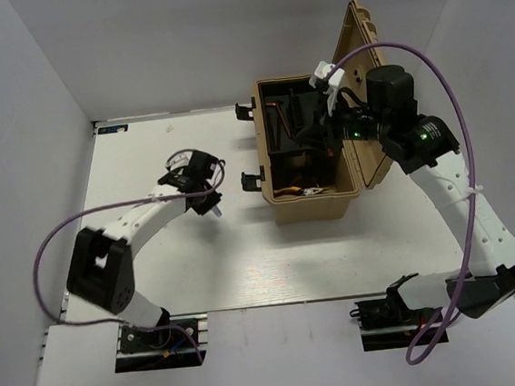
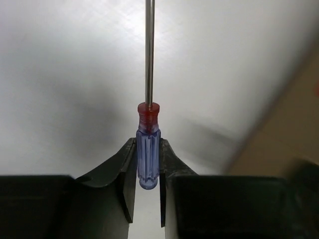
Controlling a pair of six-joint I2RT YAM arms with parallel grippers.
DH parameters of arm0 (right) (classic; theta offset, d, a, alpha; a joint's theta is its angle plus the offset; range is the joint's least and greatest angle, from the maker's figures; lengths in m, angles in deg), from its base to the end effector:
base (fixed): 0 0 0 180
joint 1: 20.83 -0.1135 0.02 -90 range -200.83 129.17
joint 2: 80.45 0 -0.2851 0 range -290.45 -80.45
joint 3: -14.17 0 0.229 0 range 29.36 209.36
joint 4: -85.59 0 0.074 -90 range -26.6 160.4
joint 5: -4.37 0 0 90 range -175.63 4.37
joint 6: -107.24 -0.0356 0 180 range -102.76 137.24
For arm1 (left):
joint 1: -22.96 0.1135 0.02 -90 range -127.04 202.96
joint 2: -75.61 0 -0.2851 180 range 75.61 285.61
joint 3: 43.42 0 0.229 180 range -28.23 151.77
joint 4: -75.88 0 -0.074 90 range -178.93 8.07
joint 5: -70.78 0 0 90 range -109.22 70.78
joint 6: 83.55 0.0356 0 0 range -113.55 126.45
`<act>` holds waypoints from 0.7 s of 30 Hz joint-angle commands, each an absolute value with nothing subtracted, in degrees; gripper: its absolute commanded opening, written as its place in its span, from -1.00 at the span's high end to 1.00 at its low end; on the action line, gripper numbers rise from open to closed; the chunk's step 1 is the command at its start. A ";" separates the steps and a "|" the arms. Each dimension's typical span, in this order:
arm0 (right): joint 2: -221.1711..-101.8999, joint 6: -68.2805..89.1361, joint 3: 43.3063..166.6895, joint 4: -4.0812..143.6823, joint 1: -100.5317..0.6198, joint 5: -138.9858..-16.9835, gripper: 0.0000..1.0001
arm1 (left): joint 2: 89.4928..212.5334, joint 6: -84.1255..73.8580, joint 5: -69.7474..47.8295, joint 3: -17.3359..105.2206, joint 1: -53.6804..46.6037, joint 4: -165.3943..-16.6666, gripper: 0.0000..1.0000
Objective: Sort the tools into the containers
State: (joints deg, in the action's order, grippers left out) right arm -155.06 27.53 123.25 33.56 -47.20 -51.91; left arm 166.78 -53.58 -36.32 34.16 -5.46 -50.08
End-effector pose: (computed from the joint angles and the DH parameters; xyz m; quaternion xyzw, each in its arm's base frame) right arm 0.1990 0.1207 0.4867 -0.4055 0.6790 0.3108 0.5272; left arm 0.2596 -0.1286 0.2448 -0.2920 0.9256 -0.0293 0.2392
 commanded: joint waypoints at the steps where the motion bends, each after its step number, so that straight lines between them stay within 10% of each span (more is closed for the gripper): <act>1: -153.23 32.18 121.83 33.03 -47.11 -49.57 1.00 | 154.65 -40.35 -36.65 37.25 -6.65 -62.76 1.00; 12: -150.24 27.79 119.19 40.33 -46.49 -87.45 1.00 | 179.35 -18.87 7.55 69.91 -9.46 -79.79 1.00; 21: -148.48 28.05 119.63 39.28 -45.09 -92.30 0.98 | 198.38 -27.38 8.11 88.67 -11.93 -84.52 1.00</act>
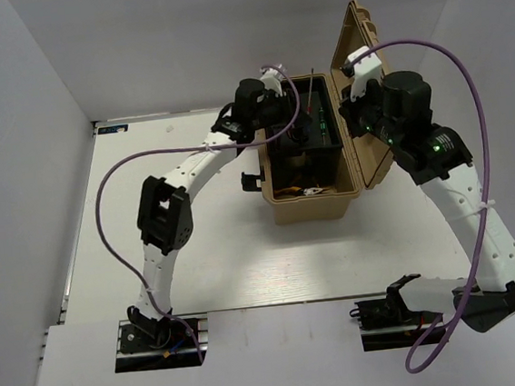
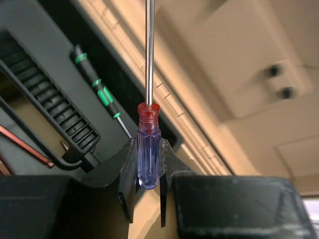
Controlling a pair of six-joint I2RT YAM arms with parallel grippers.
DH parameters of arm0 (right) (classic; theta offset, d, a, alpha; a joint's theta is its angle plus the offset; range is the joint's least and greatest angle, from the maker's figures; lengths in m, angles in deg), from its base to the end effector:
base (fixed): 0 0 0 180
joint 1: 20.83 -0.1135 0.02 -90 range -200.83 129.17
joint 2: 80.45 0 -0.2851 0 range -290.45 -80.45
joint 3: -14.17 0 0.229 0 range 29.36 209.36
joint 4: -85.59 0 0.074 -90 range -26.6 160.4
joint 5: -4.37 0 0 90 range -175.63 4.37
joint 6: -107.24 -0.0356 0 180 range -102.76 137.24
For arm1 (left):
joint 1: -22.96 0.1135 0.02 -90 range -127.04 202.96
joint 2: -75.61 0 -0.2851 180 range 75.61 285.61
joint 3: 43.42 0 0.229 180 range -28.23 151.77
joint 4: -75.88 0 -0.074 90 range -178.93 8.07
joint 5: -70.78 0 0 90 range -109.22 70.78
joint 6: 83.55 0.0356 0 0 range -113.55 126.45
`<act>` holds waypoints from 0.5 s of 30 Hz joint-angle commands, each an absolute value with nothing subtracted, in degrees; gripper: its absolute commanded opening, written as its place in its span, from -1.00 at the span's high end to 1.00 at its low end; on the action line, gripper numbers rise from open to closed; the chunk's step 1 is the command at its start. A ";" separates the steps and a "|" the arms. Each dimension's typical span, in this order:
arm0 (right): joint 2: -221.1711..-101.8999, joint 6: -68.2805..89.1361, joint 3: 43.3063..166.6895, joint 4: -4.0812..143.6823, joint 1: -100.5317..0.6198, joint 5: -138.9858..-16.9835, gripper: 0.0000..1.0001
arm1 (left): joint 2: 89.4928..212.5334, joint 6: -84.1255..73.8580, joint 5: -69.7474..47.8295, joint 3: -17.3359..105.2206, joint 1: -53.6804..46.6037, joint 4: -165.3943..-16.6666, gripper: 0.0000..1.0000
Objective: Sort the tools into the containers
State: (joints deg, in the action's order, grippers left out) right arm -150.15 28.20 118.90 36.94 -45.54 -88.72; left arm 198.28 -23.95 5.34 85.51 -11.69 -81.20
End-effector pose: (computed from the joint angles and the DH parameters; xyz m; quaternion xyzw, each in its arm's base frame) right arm 0.1962 0.0882 0.4865 -0.2248 0.7530 0.0529 0.6161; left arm 0.4057 -0.2984 0.3480 0.1560 0.7785 -0.4576 0.4003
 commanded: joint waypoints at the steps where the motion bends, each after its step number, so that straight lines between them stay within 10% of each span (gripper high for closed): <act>1: -148.22 28.05 119.11 39.20 -45.00 -92.39 0.98 | 199.17 -28.52 8.11 88.67 -11.93 -87.14 1.00; 8: -147.52 27.26 117.17 39.54 -44.03 -91.78 0.95 | 204.89 -33.46 5.05 92.88 -12.46 -87.62 0.99; 15: -147.43 26.47 115.41 39.90 -43.16 -90.46 0.75 | 208.49 -34.69 4.42 97.18 -12.46 -82.43 -0.20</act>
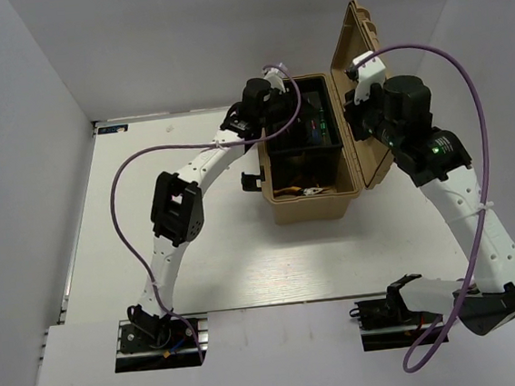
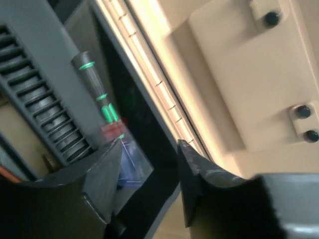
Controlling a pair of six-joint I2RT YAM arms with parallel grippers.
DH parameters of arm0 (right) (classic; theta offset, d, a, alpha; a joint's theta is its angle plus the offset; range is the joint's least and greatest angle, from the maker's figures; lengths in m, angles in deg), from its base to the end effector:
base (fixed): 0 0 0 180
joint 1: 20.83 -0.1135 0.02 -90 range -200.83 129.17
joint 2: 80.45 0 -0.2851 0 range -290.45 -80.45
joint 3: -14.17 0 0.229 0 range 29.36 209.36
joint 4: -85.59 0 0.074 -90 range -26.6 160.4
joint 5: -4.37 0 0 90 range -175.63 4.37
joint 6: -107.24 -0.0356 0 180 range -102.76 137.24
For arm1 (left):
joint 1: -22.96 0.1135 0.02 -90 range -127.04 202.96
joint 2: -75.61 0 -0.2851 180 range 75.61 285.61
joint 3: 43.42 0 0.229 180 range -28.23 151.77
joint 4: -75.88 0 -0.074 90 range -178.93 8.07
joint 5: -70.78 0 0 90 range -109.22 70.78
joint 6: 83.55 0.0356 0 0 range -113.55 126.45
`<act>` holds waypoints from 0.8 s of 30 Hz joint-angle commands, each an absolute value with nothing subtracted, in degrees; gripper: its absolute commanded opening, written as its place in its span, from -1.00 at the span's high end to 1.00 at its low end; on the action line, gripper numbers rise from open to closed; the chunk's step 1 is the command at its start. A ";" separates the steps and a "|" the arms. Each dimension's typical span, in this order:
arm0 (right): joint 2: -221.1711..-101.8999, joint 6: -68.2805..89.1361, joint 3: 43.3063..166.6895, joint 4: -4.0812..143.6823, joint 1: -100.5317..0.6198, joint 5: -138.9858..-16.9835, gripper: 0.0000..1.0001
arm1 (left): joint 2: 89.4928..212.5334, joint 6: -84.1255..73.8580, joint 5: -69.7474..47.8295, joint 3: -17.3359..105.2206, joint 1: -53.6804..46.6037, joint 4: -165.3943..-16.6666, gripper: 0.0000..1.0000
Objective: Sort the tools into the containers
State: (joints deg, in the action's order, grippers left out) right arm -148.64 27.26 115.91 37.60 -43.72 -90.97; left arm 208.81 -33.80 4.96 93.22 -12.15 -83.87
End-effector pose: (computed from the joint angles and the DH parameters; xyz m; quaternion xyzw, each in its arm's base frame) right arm 0.1956 0.0790 0.4775 -0.1963 0.7653 0.0320 0.6122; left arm 0.4380 -0.3258 0.3043 0.0895 0.7899 -0.4894 0.3586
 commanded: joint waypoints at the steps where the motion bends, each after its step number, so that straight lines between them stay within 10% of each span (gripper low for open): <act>1: -147.34 26.47 115.32 39.72 -43.15 -90.02 0.72 | 208.50 -34.69 5.03 97.72 -12.46 -82.42 -0.32; 6: -146.81 26.30 115.14 39.55 -42.10 -87.56 0.59 | 207.98 -34.69 7.32 99.48 -12.98 -83.12 -0.37; 10: -146.72 26.47 117.95 36.39 -41.66 -78.97 0.44 | 202.89 -31.98 8.99 97.64 -12.99 -83.13 1.00; 15: -147.78 31.04 122.08 30.75 -40.43 -44.53 1.00 | 187.52 -25.73 5.84 80.44 -12.99 -83.83 1.00; 17: -148.13 26.68 122.26 33.82 -40.25 -49.55 1.00 | 177.51 -22.32 3.56 69.93 -12.99 -84.80 0.76; 20: -149.62 20.77 124.80 38.22 -39.11 -72.50 1.00 | 162.87 -19.23 -3.29 53.59 -11.67 -86.02 -0.19; 24: -153.84 19.53 133.67 39.89 -38.50 -85.06 1.00 | 148.23 -15.18 -17.25 41.05 -11.67 -82.52 -0.60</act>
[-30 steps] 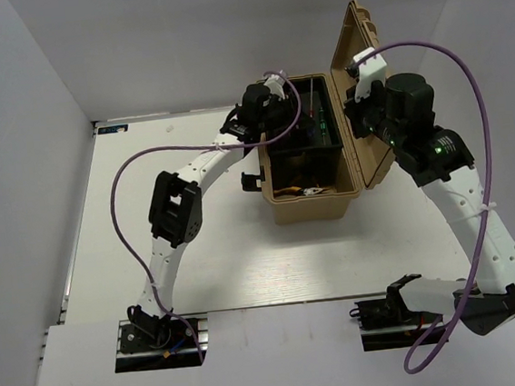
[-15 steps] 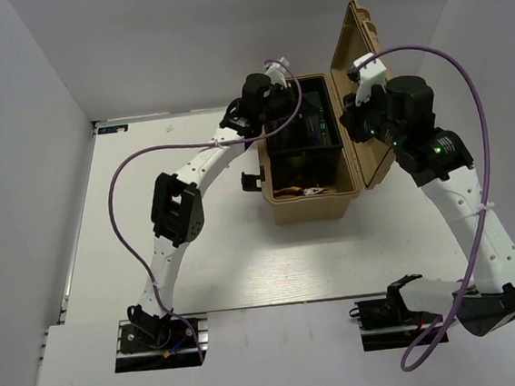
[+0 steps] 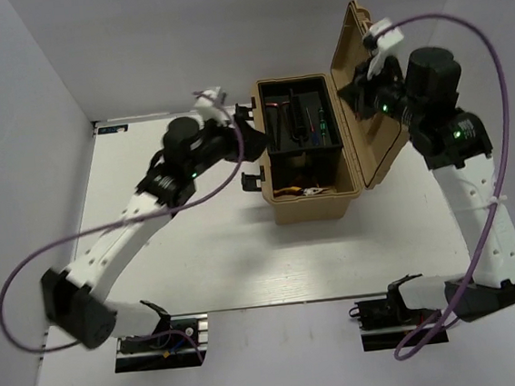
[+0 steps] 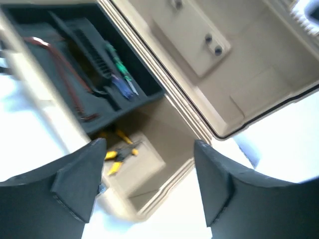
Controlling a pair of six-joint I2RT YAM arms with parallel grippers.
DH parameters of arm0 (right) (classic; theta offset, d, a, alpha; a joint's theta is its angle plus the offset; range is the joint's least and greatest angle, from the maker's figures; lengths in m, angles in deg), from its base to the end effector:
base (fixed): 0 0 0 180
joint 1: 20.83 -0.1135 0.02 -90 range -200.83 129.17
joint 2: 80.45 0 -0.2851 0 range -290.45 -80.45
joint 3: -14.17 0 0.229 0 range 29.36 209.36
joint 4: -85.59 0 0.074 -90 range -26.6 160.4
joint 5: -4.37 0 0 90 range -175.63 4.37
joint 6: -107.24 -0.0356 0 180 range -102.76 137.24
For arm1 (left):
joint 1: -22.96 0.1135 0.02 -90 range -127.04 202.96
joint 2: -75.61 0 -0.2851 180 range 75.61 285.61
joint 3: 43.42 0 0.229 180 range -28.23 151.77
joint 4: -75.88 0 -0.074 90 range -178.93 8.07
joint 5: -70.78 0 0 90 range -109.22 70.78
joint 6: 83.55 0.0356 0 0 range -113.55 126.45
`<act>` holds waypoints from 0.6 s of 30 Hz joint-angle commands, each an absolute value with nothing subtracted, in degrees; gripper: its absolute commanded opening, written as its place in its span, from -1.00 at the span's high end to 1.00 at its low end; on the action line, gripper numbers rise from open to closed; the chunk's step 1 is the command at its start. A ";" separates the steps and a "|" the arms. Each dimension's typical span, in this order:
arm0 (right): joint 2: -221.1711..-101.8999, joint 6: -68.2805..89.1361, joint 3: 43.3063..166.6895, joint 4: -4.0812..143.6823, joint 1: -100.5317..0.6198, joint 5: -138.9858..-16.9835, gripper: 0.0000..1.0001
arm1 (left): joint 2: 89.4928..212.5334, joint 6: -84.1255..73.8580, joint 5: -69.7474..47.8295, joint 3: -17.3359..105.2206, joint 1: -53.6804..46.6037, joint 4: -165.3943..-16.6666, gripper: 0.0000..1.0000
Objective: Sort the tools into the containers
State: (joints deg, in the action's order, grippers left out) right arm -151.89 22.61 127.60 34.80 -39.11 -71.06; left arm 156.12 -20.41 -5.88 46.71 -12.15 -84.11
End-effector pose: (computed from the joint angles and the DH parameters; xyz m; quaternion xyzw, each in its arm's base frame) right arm 0.1934 0.0733 0.5204 -0.2351 0.7202 0.1682 0.6306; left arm 0.2453 -0.1825 0.4134 0.1291 0.7557 -0.4038 0.4992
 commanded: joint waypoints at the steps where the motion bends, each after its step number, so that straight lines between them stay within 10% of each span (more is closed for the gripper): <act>1: -154.54 19.09 138.56 39.81 -38.15 -87.01 1.00 | 146.12 -15.18 -19.11 38.25 -11.67 -80.07 -0.66; 10: -157.71 43.42 133.92 61.35 -35.60 -122.84 1.00 | 130.98 -13.33 -34.32 28.12 -11.67 -71.09 -0.81; 18: -159.81 40.12 128.84 49.23 -23.50 -110.69 1.00 | 134.23 -19.04 -44.61 28.10 -11.67 -60.20 -0.96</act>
State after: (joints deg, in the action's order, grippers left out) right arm -158.93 40.99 126.33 52.07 -28.58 -112.52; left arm 133.80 -16.84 -38.38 27.28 -11.87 -66.16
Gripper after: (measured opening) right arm 0.005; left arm 0.975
